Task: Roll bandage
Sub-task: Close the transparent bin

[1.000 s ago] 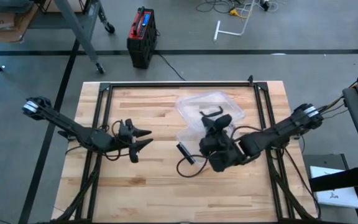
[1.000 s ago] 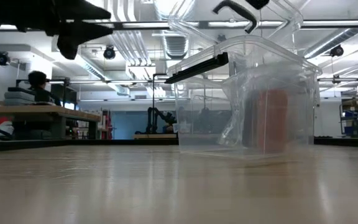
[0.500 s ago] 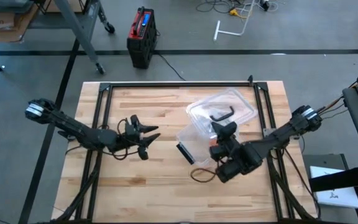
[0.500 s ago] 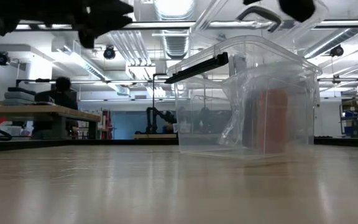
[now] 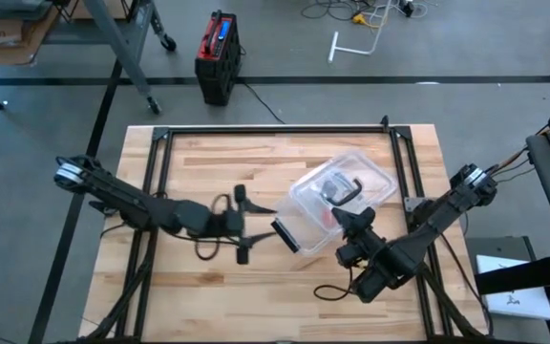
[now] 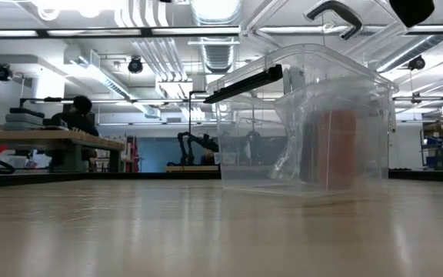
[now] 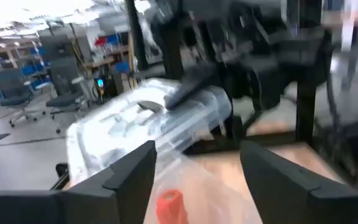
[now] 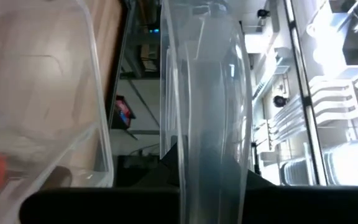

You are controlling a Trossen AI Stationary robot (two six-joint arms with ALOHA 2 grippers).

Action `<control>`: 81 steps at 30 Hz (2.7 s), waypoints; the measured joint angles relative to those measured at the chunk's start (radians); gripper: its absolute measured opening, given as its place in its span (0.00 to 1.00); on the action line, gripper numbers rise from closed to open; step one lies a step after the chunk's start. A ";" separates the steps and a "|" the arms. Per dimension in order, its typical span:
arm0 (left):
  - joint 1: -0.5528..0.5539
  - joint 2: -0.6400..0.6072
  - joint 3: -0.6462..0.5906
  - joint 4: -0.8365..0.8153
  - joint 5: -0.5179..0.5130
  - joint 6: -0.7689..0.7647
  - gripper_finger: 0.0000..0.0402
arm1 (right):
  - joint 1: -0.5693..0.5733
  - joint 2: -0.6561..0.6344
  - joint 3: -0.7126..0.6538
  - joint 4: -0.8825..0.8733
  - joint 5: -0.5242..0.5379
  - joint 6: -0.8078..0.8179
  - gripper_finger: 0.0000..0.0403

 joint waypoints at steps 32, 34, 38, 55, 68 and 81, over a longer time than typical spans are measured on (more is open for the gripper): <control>0.009 0.359 0.503 -0.617 -0.202 0.309 0.50 | -0.033 0.030 -0.074 0.503 -0.062 -0.234 0.03; 0.011 0.360 0.498 -0.619 -0.206 0.301 0.49 | -0.034 0.031 -0.072 0.563 -0.065 -0.310 0.03; 0.010 0.360 0.492 -0.616 -0.211 0.291 0.43 | -0.038 0.034 -0.072 0.664 -0.066 -0.413 0.05; -0.001 0.363 0.477 -0.620 -0.274 0.304 0.10 | -0.025 0.002 -0.072 0.697 -0.145 -0.361 0.26; -0.003 0.363 0.476 -0.623 -0.287 0.335 0.08 | 0.071 -0.088 -0.072 0.693 -0.172 -0.247 0.64; -0.018 0.365 0.477 -0.554 -0.403 0.566 0.08 | 0.172 -0.160 -0.072 0.543 -0.054 -0.054 0.68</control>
